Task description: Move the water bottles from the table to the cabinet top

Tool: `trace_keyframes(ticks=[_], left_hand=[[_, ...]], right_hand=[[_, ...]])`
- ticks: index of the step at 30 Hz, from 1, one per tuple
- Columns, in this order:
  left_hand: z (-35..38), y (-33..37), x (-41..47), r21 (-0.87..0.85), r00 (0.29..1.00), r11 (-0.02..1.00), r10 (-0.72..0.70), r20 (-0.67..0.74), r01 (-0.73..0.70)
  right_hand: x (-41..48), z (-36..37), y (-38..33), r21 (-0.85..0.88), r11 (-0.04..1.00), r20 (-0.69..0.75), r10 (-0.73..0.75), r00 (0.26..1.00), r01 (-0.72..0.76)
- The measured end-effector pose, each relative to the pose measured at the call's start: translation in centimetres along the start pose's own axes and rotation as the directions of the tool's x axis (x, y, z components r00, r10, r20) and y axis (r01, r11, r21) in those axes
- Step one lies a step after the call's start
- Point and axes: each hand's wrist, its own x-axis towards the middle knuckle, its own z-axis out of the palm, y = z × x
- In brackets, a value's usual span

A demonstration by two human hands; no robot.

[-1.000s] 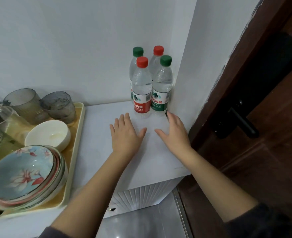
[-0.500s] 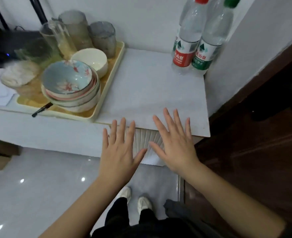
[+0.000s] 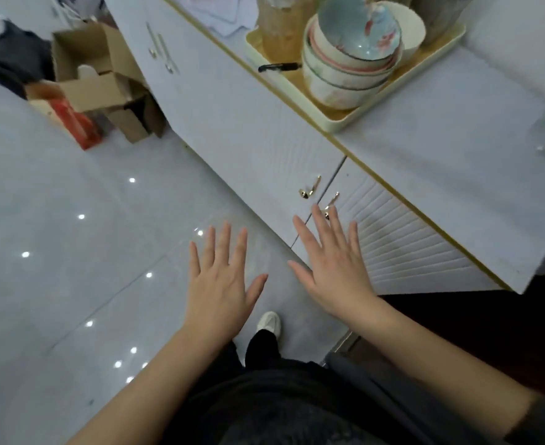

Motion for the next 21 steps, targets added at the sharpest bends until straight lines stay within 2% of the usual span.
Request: trace_keyframes(ticks=[8, 16, 19, 21], left_hand=[[1.4, -5.7, -7.2, -0.061, 0.951, 0.950, -0.308, -0.013, 0.307], [2.3, -13.5, -16.5, -0.158, 0.792, 0.782, -0.611, 0.002, 0.603], [2.6, -14.9, -18.5, -0.172, 0.764, 0.752, -0.645, 0.010, 0.637], [2.9, -16.8, -21.0, -0.189, 0.720, 0.705, -0.693, 0.022, 0.684]], right_hand=[[1.7, 0.9, -8.7, -0.026, 0.962, 0.090, -0.268, 0.959, 0.271], [1.1, 2.7, -21.5, -0.044, 0.849, 0.166, -0.514, 0.842, 0.527], [0.7, 2.9, -24.2, -0.055, 0.832, 0.158, -0.539, 0.827, 0.553], [-0.1, 3.7, -27.4, -0.077, 0.789, 0.180, -0.590, 0.787, 0.609]])
